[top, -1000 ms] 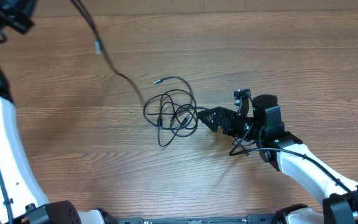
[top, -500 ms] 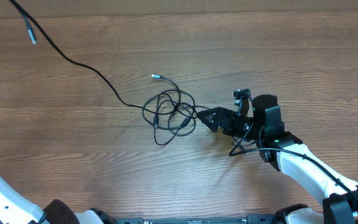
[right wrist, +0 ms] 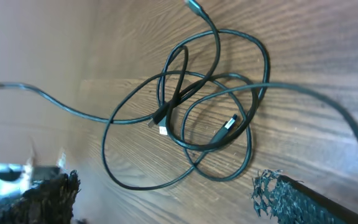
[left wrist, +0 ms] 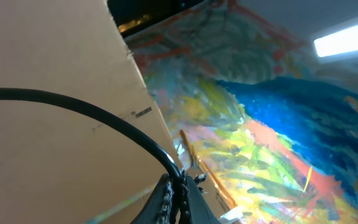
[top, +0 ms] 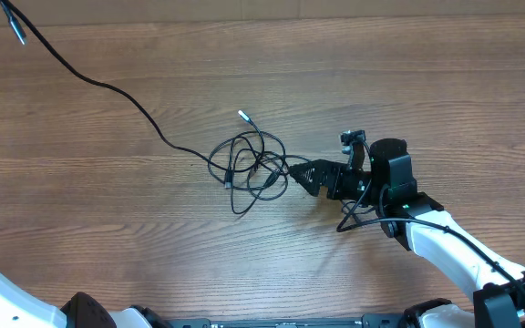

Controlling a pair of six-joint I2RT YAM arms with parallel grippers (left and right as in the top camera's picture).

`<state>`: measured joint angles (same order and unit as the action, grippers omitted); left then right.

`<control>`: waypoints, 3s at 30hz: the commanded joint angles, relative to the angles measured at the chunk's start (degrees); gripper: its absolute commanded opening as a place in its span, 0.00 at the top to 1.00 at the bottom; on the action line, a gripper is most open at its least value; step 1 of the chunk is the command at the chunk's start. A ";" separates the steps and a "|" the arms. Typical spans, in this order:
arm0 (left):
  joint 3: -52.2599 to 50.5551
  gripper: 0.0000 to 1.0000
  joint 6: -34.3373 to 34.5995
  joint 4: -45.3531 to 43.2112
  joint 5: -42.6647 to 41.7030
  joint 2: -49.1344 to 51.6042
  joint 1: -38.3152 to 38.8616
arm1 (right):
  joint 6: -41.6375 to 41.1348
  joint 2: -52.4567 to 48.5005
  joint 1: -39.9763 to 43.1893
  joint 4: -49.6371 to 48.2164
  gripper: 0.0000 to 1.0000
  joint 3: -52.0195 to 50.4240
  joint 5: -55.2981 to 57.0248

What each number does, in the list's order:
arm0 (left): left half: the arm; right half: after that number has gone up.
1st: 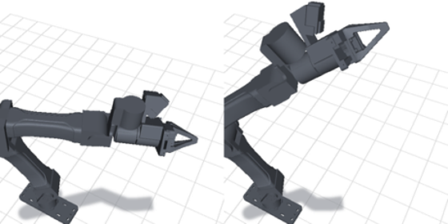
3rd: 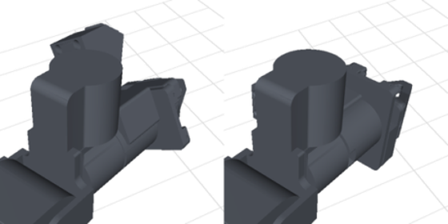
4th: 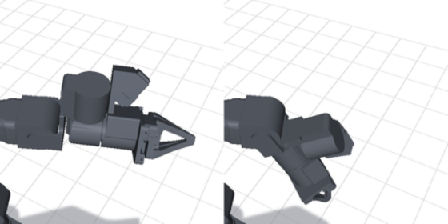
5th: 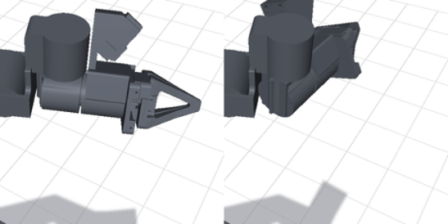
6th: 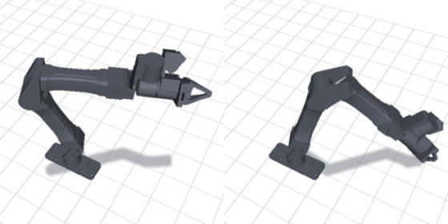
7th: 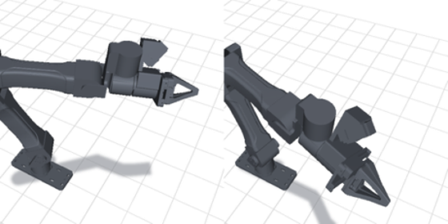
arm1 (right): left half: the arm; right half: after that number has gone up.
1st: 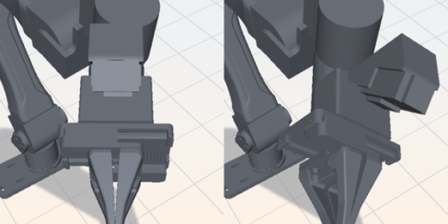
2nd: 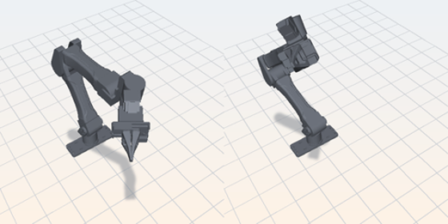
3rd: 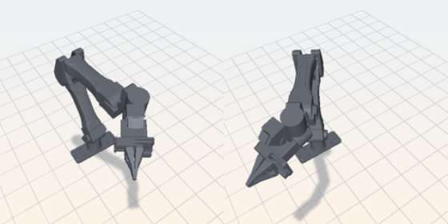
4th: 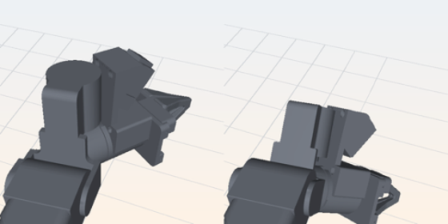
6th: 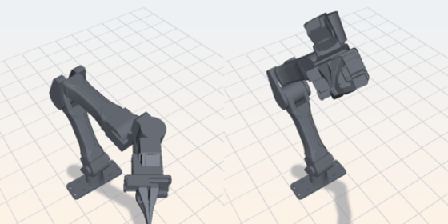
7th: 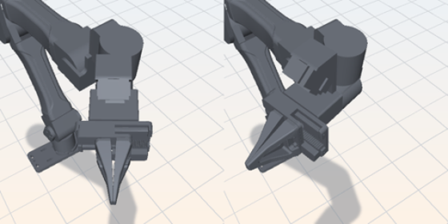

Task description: Untangle cables

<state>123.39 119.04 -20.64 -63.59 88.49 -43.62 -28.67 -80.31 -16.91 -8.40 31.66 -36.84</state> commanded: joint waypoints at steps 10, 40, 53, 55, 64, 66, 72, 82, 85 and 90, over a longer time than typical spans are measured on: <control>1.53 0.96 0.50 -0.85 0.42 -1.03 -0.17 | 27.58 -0.24 -0.87 -4.15 0.00 0.61 0.94; 1.36 0.96 -29.86 1.49 -27.02 -0.39 3.30 | 33.24 -5.60 -7.63 -6.84 0.13 0.61 7.26; 1.20 0.96 -30.32 14.97 -25.53 7.65 3.32 | 31.47 -5.60 -7.63 -6.91 0.13 0.61 7.23; 1.20 0.96 -30.34 16.13 -24.37 9.46 3.30 | 31.47 -5.62 -7.63 -6.88 0.13 0.61 7.26; 1.20 0.96 -33.33 16.35 -22.43 20.39 3.32 | 31.45 -5.60 -7.63 -6.73 0.13 0.61 7.26; 1.20 0.96 -35.98 16.35 -23.41 23.21 3.41 | 31.45 -5.60 -7.63 -6.73 0.13 0.61 7.26; 1.20 0.96 -39.41 16.35 -25.46 30.97 4.42 | 31.45 -5.60 -7.63 -6.75 0.12 0.61 7.26; 1.20 0.00 -35.01 17.66 -21.73 41.24 7.30 | 30.16 -5.62 -7.63 -6.95 0.12 0.61 7.69; 1.20 0.00 -35.01 18.73 -18.78 42.01 7.65 | 30.16 -5.62 -7.63 -6.95 0.12 0.61 7.69; 1.20 0.00 -35.34 23.30 -10.03 42.03 7.65 | 30.16 -5.60 -7.63 -6.95 0.12 0.61 7.69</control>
<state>123.90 83.83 1.83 -80.60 130.65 -35.86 1.67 -85.69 -24.14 -14.98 31.66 -29.54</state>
